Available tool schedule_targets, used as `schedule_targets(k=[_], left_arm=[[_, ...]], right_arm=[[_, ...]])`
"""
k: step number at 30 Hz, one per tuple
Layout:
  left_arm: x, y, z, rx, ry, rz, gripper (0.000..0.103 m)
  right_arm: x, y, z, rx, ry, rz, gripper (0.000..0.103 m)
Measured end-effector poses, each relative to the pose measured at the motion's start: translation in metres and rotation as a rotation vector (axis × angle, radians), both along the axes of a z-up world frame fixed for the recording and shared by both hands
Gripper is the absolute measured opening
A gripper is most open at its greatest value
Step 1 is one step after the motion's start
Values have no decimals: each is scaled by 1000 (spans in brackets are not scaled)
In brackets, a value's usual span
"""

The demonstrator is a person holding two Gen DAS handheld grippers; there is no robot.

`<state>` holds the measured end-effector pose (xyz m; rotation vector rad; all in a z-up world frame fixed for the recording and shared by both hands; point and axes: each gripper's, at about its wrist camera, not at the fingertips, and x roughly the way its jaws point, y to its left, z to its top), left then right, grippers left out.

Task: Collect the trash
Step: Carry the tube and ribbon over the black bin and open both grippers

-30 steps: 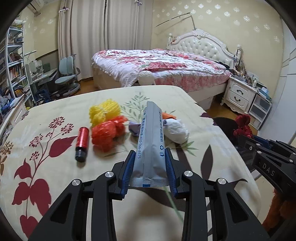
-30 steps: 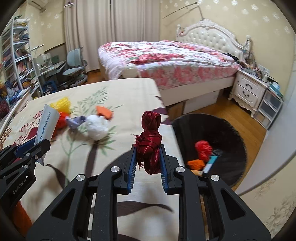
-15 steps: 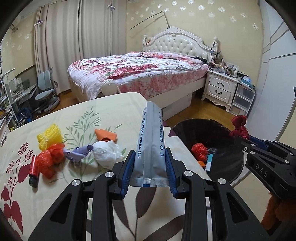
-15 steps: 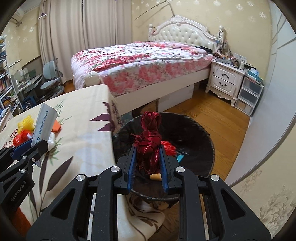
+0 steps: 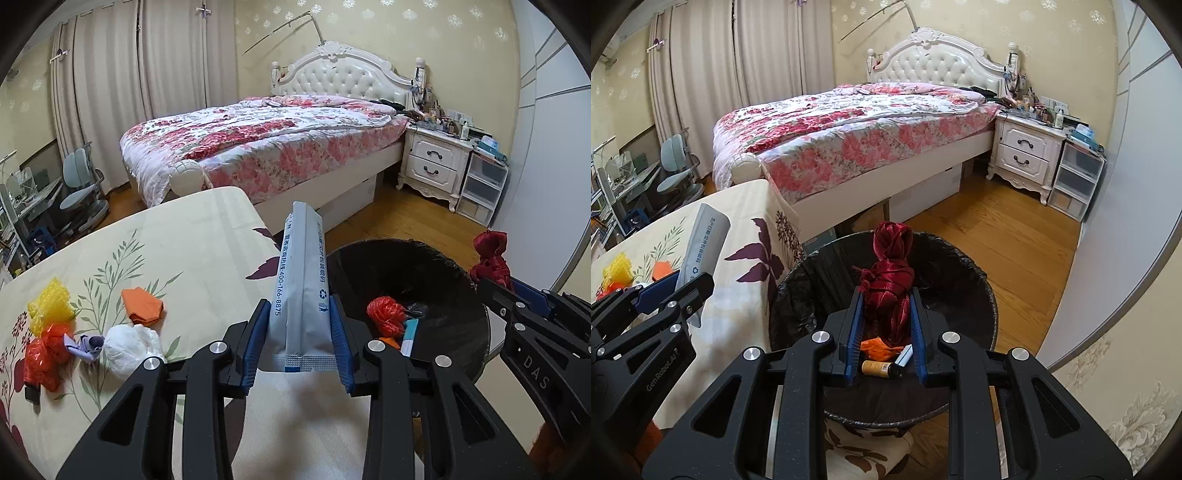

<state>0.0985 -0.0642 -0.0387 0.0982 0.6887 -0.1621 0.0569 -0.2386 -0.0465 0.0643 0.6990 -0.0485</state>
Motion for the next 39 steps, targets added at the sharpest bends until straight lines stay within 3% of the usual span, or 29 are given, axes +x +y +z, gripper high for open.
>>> schedule_targets(k=[17, 31, 33, 39], left_arm=[[30, -30, -19, 38, 45, -20, 35], [37, -39, -16, 34, 53, -45, 37], [38, -40, -15, 36, 49, -43, 50], [35, -38, -10, 34, 24, -22, 73]], right_arm=[[29, -20, -24, 12, 55, -50, 23], [37, -27, -28, 6, 63, -77, 25], [36, -27, -28, 2, 63, -80, 28], [33, -29, -26, -7, 49, -110, 41]])
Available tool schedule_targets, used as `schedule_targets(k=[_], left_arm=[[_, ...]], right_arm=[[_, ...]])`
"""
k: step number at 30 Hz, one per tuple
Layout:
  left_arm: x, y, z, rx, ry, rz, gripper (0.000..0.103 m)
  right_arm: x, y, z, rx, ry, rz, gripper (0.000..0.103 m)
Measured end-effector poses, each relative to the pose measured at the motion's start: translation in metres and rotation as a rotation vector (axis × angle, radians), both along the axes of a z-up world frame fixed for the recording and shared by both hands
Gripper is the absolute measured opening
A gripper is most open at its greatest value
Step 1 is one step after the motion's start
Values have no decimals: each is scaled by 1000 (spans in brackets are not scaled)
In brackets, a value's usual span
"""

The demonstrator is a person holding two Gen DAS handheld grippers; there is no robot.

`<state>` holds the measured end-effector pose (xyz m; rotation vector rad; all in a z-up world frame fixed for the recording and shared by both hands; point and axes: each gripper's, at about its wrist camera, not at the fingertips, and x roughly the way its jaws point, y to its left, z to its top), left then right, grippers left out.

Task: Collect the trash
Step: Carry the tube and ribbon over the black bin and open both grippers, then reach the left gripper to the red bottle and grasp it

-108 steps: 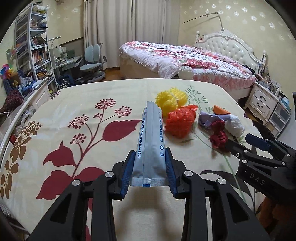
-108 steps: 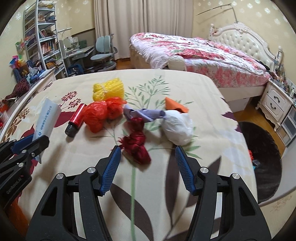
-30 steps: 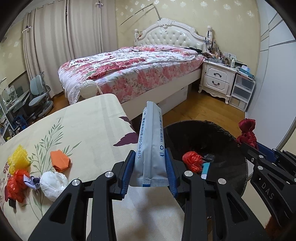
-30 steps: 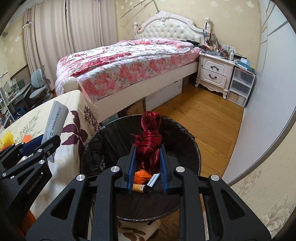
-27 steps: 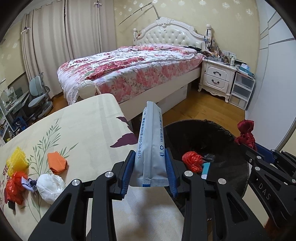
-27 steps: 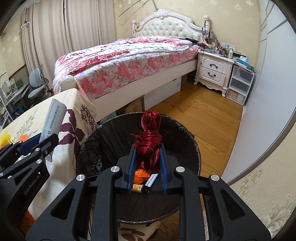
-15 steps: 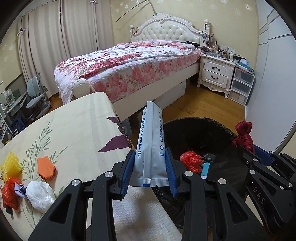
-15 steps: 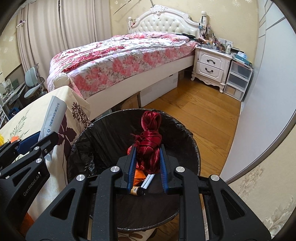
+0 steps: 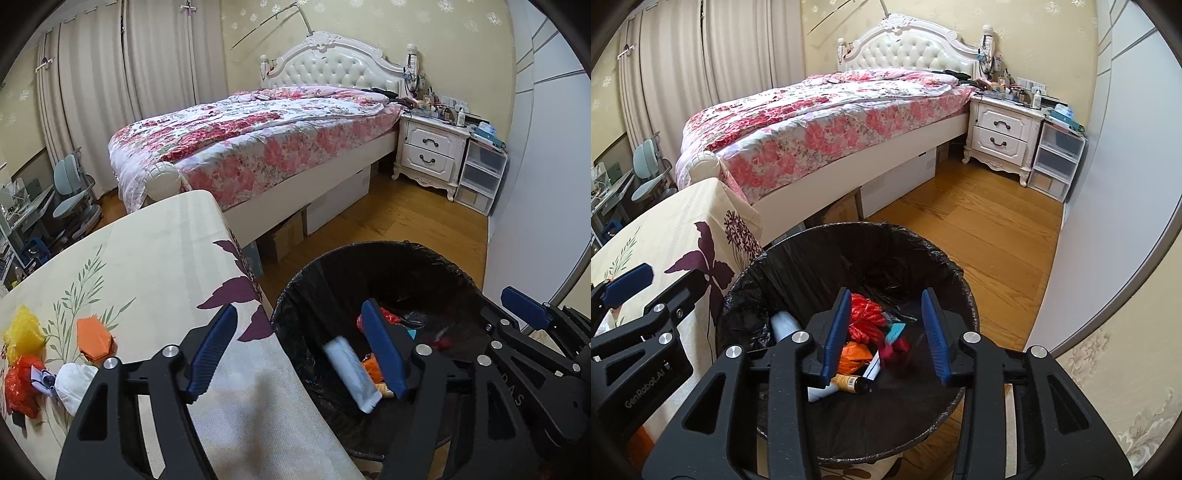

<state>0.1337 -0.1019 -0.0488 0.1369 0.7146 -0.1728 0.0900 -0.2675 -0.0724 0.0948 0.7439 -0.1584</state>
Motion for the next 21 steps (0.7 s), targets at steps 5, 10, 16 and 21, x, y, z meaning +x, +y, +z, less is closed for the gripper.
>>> schedule_targets(k=[5, 10, 16, 21], left_arm=[[1, 3, 3, -2, -5, 13, 79], [-2, 6, 8, 5, -18, 26, 82], [-10, 13, 12, 28, -38, 52, 85], [-19, 26, 14, 41, -49, 76, 87]], right_arm=[[-3, -2, 5, -11, -17, -14, 52], [-6, 0, 12, -28, -39, -22, 66], [-12, 1, 18, -33, -54, -28, 74], [-17, 7, 21, -36, -58, -20, 78]])
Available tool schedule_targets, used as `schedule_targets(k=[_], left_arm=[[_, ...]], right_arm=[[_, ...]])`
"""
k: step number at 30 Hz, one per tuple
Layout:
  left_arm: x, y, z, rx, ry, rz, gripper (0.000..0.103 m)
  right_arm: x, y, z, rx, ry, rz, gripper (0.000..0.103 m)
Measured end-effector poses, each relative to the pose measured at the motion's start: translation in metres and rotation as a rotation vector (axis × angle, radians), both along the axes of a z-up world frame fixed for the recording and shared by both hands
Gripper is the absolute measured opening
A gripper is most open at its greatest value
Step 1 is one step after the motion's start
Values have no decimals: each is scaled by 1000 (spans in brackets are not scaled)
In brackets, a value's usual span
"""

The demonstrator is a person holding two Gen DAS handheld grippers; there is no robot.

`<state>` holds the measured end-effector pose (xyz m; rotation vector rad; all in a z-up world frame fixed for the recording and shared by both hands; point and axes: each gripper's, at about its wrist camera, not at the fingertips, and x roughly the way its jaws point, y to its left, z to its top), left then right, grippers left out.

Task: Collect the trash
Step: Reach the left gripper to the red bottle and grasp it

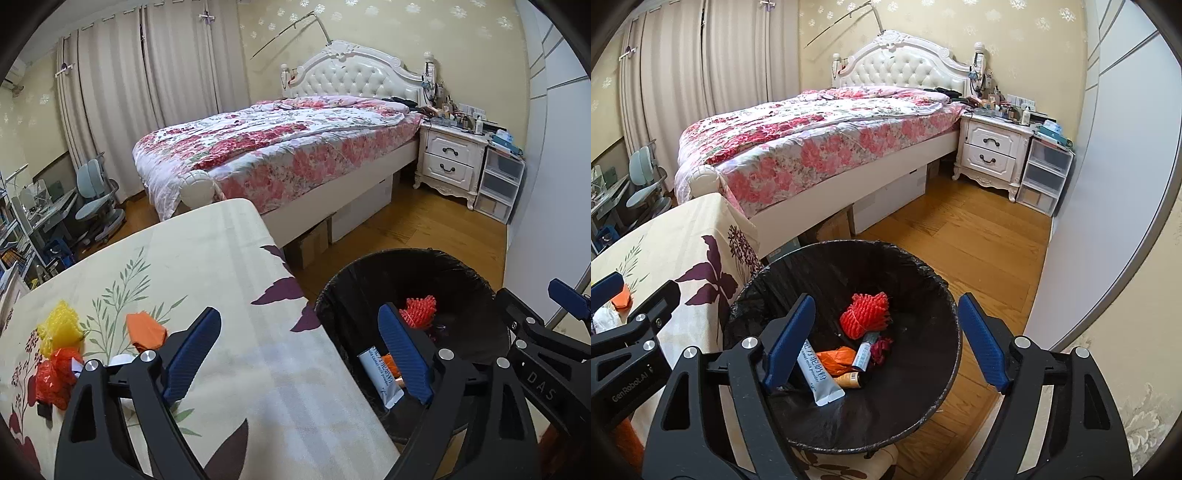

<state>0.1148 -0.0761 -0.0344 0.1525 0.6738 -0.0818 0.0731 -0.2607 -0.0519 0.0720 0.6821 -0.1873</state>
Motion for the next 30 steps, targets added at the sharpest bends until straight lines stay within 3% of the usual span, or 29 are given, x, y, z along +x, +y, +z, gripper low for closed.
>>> schedule_targets(k=[10, 30], left_arm=[[-26, 51, 7, -3, 0, 82, 87], [-96, 199, -5, -9, 35, 335, 87]], right_arm=[[-17, 31, 5, 32, -2, 59, 78], [-42, 154, -4, 29, 53, 332, 78]])
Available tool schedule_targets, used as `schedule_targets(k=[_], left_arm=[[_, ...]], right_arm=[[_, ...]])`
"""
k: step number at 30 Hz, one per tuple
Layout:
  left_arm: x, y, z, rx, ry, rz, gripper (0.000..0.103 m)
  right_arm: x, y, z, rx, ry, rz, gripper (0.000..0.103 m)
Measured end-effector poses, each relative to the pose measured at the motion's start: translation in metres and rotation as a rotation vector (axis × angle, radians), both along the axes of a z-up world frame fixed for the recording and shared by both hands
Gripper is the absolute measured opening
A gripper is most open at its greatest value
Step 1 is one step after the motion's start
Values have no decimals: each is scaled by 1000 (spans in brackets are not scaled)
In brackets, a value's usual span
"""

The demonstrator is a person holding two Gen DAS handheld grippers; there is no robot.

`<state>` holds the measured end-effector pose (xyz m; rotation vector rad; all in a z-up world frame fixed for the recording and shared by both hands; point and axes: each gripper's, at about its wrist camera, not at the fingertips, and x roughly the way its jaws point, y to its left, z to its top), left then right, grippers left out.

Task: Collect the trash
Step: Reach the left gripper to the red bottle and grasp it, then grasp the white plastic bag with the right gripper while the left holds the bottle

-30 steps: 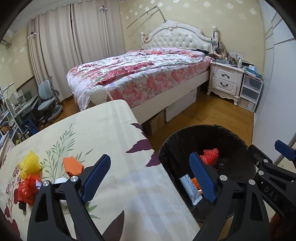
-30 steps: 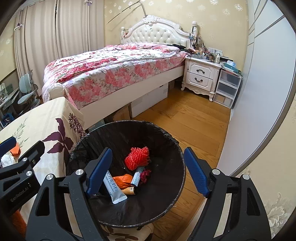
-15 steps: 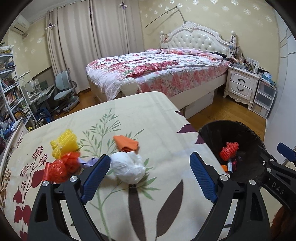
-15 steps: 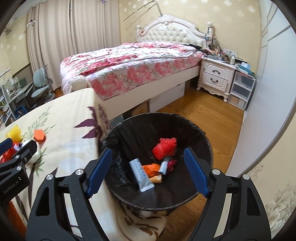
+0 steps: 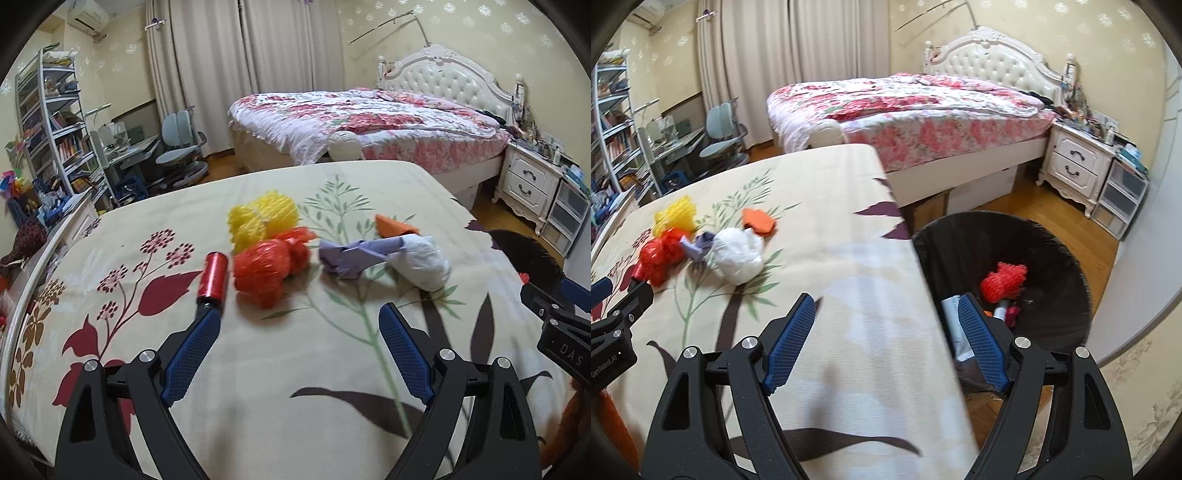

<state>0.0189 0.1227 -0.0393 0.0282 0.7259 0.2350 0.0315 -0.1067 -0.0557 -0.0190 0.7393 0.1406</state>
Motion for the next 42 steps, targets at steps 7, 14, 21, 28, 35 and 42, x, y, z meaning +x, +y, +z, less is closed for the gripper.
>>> schedule_targets(k=[7, 14, 21, 28, 35, 42], left_arm=[[4, 47, -13, 4, 40, 102, 87], [17, 74, -19, -40, 78, 132, 77], [28, 92, -26, -100, 121, 130, 57], [37, 97, -28, -123, 129, 104, 37], [39, 102, -27, -136, 119, 84, 28], [37, 105, -26, -158, 110, 72, 28]], right_arm=[[-1, 41, -8, -16, 26, 76, 78], [7, 64, -9, -34, 52, 119, 78], [15, 83, -9, -45, 63, 157, 78], [18, 98, -9, -51, 69, 189, 78], [29, 105, -5, -45, 60, 184, 77], [37, 112, -7, -23, 81, 218, 41]])
